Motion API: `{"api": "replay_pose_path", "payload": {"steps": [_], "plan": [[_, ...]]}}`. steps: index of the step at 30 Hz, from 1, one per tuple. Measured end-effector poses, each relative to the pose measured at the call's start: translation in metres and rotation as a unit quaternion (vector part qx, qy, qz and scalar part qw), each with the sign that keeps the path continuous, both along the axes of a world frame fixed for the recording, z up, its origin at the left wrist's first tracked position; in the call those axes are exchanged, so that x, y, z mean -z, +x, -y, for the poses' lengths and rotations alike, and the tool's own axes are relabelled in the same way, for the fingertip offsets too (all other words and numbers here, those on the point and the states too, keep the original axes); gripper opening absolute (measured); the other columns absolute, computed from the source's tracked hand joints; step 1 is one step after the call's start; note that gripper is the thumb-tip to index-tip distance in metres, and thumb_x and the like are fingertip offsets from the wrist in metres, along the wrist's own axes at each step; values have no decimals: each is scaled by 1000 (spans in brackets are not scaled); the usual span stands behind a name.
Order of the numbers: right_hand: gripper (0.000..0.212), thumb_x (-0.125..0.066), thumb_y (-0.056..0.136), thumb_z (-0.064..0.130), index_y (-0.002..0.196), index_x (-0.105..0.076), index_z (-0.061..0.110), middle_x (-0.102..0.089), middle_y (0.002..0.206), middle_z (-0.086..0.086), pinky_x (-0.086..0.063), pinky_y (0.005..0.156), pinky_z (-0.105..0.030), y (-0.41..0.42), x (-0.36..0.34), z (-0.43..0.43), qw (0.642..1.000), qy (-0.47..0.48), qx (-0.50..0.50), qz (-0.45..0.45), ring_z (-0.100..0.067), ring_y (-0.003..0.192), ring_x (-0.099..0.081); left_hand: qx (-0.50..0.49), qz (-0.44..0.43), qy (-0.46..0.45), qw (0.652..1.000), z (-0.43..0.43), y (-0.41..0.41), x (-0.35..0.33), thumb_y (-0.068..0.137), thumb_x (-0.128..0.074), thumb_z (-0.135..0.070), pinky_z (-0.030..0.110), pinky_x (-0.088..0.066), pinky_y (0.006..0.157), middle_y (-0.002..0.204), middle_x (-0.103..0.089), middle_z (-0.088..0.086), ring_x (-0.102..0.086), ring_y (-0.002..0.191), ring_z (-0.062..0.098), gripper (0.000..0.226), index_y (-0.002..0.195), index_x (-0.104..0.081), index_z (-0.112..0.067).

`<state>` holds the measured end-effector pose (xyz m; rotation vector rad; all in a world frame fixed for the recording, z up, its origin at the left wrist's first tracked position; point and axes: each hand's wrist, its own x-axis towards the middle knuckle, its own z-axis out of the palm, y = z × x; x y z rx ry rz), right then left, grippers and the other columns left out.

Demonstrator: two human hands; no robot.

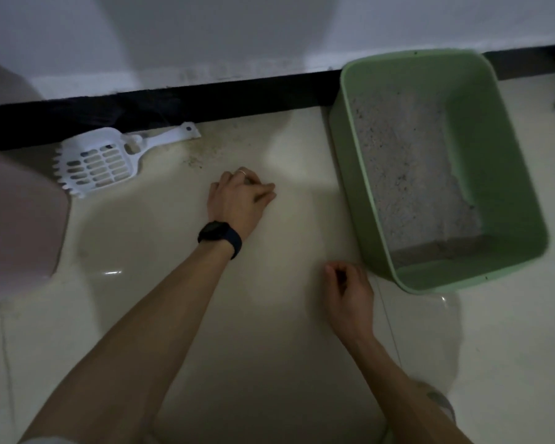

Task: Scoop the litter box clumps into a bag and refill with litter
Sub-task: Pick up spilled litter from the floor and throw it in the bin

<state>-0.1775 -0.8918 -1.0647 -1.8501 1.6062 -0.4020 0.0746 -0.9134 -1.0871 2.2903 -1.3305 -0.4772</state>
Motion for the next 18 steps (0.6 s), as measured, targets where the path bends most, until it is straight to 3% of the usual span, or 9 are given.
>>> {"api": "replay_pose_path", "payload": {"steps": [5, 10, 13, 18], "plan": [[5, -64, 92, 16, 93, -67, 12, -56, 88, 3, -39, 71, -20, -10, 3, -6, 1000, -18, -8, -5, -12, 76, -54, 46, 60, -15, 997, 12, 0, -1, 90, -64, -42, 34, -33, 79, 103, -65, -2, -54, 95, 27, 19, 93, -78, -29], [14, -60, 92, 26, 92, -67, 15, -60, 92, 0, -42, 77, -24, -11, 10, -12, 994, -51, -88, -40, -18, 87, -57, 19, 95, -8, 995, 4, -13, 8, 94, -59, -36, 37, -34, 77, 107, -64, 7, -53, 97, 32, 24, 92, -75, -19], [8, -65, 91, 23, 92, -68, 16, -60, 92, 0, -41, 77, -26, -9, 14, -9, 992, -57, -98, -55, -21, 88, -57, 24, 129, 2, 991, 2, -20, 13, 94, -58, -36, 38, -40, 71, 104, -65, 11, -56, 90, 33, 28, 88, -72, -12], [6, -68, 90, 21, 91, -68, 15, -61, 91, -2, -46, 74, -32, -7, 18, -5, 989, -82, -106, -68, -23, 86, -58, 63, 176, -34, 982, -19, -24, 20, 96, -45, -38, 38, -42, 68, 99, -64, 12, -56, 84, 30, 39, 84, -69, -9]]}}
